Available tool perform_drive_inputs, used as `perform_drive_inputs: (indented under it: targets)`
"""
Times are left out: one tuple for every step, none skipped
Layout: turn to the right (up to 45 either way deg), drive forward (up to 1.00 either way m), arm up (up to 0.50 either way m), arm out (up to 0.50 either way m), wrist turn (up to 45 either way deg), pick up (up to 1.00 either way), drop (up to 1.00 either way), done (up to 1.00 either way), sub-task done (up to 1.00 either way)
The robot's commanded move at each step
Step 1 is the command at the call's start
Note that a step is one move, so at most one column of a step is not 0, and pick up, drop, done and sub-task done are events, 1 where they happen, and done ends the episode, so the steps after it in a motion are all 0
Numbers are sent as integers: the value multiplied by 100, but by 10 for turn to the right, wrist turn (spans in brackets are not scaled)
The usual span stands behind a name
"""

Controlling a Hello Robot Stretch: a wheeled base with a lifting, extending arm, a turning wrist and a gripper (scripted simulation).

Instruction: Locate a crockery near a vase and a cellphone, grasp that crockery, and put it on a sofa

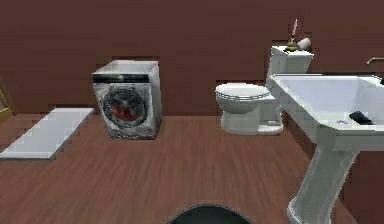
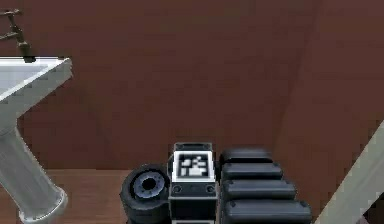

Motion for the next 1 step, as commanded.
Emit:
perform_drive_inputs:
  targets:
    - [-450, 0, 0, 0, 0, 0, 0, 0, 0]
